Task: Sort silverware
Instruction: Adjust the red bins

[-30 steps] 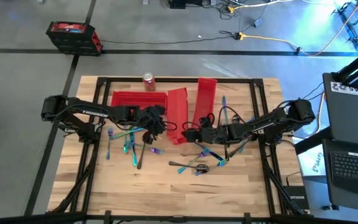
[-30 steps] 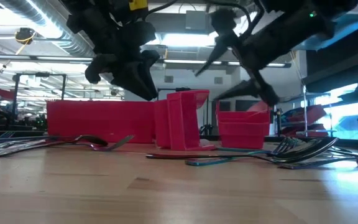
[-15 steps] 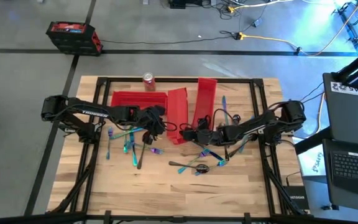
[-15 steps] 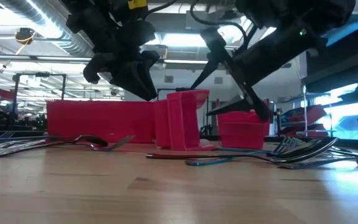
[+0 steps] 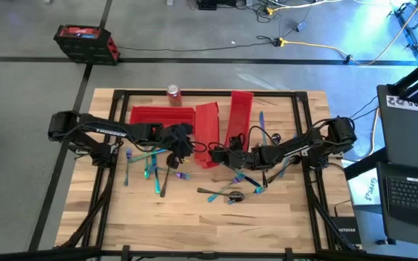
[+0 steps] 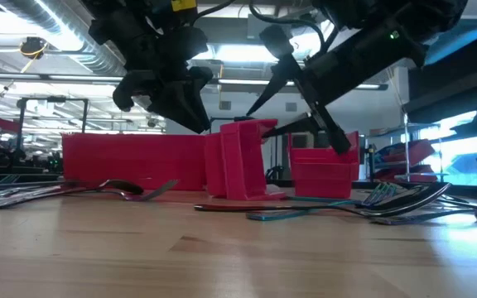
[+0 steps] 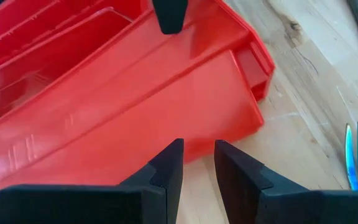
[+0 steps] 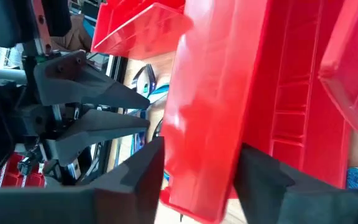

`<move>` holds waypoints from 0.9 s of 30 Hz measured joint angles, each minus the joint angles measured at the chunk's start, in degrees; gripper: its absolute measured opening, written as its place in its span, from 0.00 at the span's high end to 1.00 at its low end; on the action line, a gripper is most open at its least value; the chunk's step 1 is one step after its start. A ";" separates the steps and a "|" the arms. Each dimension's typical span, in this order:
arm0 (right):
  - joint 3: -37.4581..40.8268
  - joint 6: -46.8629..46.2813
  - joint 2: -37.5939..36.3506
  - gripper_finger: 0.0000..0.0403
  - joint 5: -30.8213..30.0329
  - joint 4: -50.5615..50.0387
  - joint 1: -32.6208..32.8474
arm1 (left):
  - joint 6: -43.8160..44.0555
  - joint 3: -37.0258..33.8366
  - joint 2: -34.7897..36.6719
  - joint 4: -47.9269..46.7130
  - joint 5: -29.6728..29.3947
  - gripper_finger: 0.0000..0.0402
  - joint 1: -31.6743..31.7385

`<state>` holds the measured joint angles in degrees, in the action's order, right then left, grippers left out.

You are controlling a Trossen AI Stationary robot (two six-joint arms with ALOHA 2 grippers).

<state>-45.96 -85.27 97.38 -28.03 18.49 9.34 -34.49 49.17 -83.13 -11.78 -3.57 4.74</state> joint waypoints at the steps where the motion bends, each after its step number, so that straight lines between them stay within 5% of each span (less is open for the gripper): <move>1: -0.02 0.00 0.00 0.68 0.00 -0.54 0.00 | 0.17 0.00 0.00 0.53 0.00 0.81 0.13; 14: -0.19 1.66 -0.22 0.98 0.22 -1.43 0.00 | 2.58 0.00 0.00 5.27 0.55 0.81 1.06; 27: -0.04 4.76 -2.05 1.00 -2.83 -2.19 0.02 | 2.79 0.00 0.31 7.70 -0.45 0.81 1.02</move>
<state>-46.00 -80.51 95.33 -30.86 16.29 9.37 -31.70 49.17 -82.83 -4.08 -4.03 5.76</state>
